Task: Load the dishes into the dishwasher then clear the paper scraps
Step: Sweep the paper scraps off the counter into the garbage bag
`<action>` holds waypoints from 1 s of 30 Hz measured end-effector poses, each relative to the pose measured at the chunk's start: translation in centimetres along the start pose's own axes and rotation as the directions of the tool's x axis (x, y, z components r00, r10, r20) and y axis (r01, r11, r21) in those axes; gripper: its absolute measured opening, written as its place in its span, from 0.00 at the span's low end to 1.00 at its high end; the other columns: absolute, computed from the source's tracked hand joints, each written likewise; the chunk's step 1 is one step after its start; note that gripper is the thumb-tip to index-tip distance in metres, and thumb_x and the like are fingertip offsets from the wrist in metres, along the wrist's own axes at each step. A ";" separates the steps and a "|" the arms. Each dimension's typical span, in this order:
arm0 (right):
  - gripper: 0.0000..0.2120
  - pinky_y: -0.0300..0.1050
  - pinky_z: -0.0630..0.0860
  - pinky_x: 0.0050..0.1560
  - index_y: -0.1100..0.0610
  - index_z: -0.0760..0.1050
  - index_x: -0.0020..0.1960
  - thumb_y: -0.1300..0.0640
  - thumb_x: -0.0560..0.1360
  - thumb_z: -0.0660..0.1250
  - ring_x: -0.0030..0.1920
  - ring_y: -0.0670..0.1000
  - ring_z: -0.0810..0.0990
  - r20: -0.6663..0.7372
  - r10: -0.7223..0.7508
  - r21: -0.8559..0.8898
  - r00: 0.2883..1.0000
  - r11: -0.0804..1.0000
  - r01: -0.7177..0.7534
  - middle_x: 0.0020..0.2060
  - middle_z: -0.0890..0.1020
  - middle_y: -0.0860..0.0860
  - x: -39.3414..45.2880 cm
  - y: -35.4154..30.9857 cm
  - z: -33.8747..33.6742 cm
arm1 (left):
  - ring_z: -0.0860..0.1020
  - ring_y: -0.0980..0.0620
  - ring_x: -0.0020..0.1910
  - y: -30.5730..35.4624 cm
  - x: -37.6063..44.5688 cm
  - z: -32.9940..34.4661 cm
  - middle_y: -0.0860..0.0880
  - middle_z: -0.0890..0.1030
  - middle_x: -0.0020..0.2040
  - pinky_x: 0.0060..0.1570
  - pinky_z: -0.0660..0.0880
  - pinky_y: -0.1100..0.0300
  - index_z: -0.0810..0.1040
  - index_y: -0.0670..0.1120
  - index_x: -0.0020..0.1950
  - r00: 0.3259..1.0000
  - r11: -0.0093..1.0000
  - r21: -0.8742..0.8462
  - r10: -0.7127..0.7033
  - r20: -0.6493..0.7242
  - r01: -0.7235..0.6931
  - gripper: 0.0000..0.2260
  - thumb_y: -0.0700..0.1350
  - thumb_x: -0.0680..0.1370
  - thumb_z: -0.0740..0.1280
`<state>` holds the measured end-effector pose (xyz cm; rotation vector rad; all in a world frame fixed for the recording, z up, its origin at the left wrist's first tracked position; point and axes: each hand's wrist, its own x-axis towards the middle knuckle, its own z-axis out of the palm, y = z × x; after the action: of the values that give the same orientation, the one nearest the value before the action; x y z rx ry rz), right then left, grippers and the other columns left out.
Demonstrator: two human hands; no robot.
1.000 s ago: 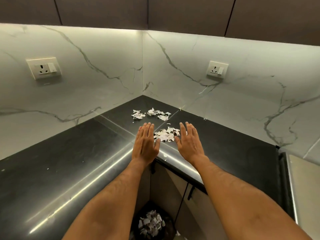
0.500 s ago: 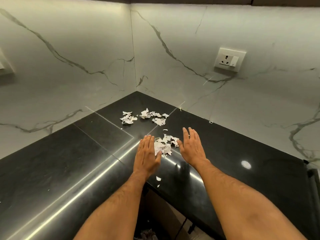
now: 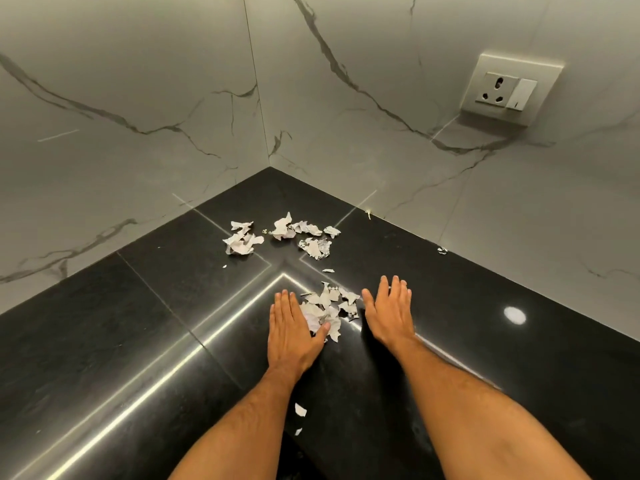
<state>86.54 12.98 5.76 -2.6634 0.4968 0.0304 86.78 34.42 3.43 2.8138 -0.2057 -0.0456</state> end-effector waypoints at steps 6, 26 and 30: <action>0.38 0.55 0.38 0.81 0.60 0.46 0.83 0.35 0.83 0.39 0.82 0.58 0.40 -0.028 -0.056 -0.018 0.998 0.998 0.056 0.82 0.45 0.59 0.6 -4.5 3.0 | 0.35 0.48 0.80 0.2 3.4 -0.2 0.42 0.38 0.82 0.79 0.37 0.52 0.38 0.39 0.81 0.999 0.999 -0.015 0.041 0.022 -0.041 0.44 0.70 0.79 0.48; 0.37 0.55 0.36 0.80 0.60 0.37 0.82 0.36 0.83 0.39 0.80 0.55 0.32 -0.017 -0.203 -0.060 0.979 0.978 0.201 0.81 0.37 0.58 9.8 -14.7 7.2 | 0.38 0.51 0.81 -5.9 15.1 -2.6 0.44 0.44 0.83 0.80 0.46 0.51 0.43 0.41 0.82 0.984 0.977 -0.171 0.104 -0.144 -0.129 0.39 0.63 0.80 0.54; 0.39 0.56 0.38 0.81 0.59 0.41 0.83 0.34 0.83 0.40 0.81 0.56 0.34 -0.079 -0.221 -0.063 0.972 0.974 0.217 0.82 0.40 0.57 12.1 -14.3 6.1 | 0.42 0.51 0.81 -7.9 16.6 -3.9 0.45 0.47 0.83 0.80 0.49 0.50 0.47 0.42 0.82 0.964 0.973 -0.128 0.163 -0.209 -0.193 0.43 0.65 0.78 0.61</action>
<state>103.21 23.51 4.83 -2.7663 0.2283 -0.1391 104.44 40.62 4.53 2.6193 -0.3911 0.2485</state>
